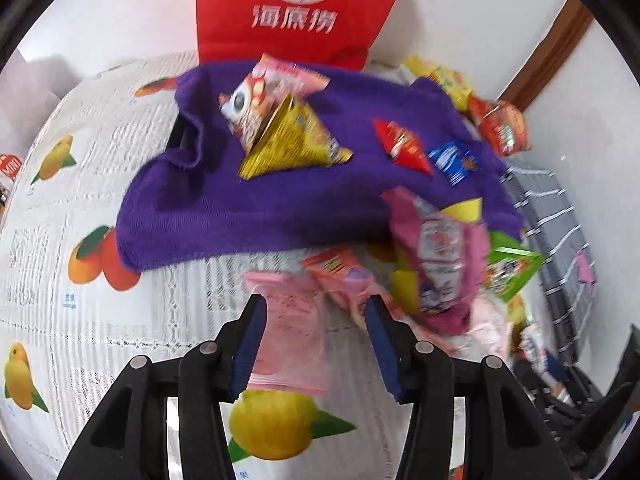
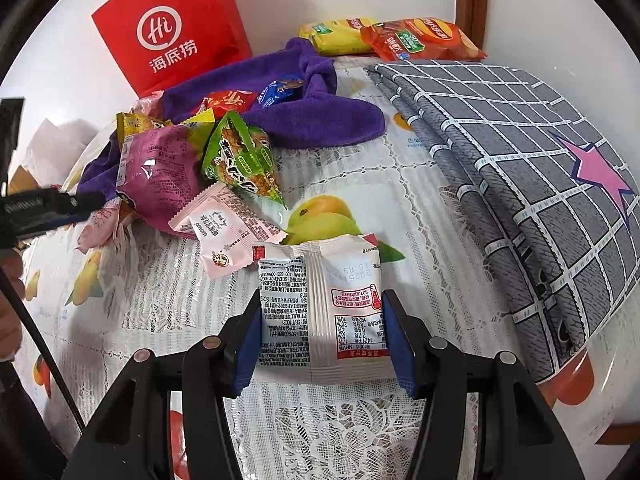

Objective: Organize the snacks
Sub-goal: 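Grasp the pink peach candy packet with the left tool while the right tool holds the white packet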

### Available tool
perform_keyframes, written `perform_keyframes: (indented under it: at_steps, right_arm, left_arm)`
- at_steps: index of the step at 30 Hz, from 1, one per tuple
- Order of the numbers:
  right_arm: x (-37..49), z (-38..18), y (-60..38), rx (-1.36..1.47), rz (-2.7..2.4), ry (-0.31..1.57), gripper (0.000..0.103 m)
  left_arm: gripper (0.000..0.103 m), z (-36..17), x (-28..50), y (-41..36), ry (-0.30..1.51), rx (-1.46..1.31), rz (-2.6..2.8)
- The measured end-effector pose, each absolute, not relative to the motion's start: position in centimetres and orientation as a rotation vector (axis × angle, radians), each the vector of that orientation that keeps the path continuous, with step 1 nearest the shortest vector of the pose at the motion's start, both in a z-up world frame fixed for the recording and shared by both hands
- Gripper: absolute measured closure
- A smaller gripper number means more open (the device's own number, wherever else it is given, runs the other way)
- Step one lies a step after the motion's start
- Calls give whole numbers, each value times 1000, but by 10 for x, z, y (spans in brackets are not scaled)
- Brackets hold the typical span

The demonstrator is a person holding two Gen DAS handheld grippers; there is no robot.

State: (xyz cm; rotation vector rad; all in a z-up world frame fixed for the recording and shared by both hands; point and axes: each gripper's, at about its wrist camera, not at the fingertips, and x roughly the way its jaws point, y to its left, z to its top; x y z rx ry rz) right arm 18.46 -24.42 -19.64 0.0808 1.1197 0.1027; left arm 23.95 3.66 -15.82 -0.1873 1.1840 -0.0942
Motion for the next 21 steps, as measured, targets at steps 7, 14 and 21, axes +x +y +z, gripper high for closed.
perform_keyframes:
  at_steps: [7, 14, 21]
  right_arm:
    - [185, -197, -243, 68, 99, 1122, 48]
    - [186, -197, -243, 70, 96, 1125, 48]
    - [184, -194, -242, 84, 100, 1123, 49]
  left_arm:
    - [38, -171, 243, 26, 1174, -97, -76]
    - [54, -181, 245, 37, 1172, -101, -74]
    - [67, -170, 230, 54, 1152, -177, -157]
